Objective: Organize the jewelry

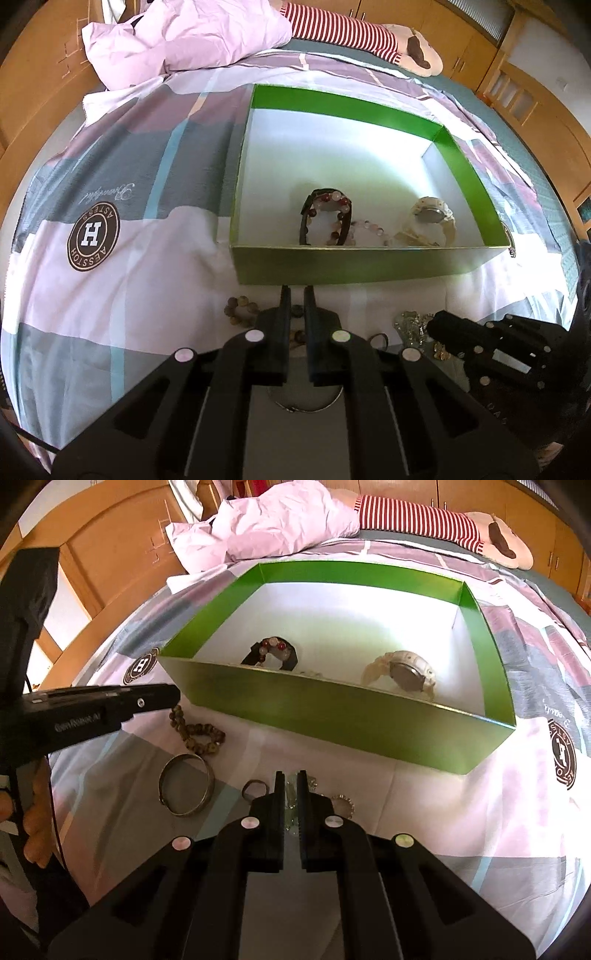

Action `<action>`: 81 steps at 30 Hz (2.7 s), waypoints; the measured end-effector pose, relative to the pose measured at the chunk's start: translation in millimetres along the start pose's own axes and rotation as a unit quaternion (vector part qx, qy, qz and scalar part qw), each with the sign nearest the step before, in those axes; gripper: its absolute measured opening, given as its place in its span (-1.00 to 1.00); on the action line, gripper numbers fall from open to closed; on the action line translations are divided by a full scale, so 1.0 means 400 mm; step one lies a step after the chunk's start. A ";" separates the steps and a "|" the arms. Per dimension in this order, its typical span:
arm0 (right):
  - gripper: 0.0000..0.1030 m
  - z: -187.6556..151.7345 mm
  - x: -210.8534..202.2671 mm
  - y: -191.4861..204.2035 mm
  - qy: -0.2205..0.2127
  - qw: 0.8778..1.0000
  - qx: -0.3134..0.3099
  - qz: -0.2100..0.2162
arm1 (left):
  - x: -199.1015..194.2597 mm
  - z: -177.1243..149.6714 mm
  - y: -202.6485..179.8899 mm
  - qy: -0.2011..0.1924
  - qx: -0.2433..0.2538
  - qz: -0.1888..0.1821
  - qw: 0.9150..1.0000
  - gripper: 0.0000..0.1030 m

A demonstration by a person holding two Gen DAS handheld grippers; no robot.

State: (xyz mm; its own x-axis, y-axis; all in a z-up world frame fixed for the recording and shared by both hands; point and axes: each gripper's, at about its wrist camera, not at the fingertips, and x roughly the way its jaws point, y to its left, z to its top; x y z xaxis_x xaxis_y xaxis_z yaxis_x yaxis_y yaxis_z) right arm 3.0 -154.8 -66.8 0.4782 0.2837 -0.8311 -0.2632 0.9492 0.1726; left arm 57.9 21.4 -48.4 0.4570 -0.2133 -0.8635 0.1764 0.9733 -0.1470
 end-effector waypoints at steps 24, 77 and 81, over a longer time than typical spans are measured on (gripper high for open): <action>-0.81 -0.017 0.071 0.034 0.024 0.998 -0.045 -0.030 | 0.080 -0.020 0.069 0.068 -0.045 0.034 0.996 0.13; -0.81 0.122 -0.162 -0.126 -0.153 0.983 0.098 -0.021 | -0.128 0.129 0.050 -0.096 -0.037 -0.048 0.994 -0.75; -0.81 0.134 -0.117 -0.163 -0.136 0.982 0.129 -0.021 | -0.079 0.158 0.105 -0.077 -0.080 -0.053 0.992 -0.79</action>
State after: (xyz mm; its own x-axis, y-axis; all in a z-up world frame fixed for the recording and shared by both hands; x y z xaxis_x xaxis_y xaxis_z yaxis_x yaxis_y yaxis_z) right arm 42.5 -222.7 -10.8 0.7001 0.2360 -0.6739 -0.0336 0.9536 0.2991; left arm 106.2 63.8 3.1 0.5732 -0.3144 -0.7567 0.0951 0.9427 -0.3197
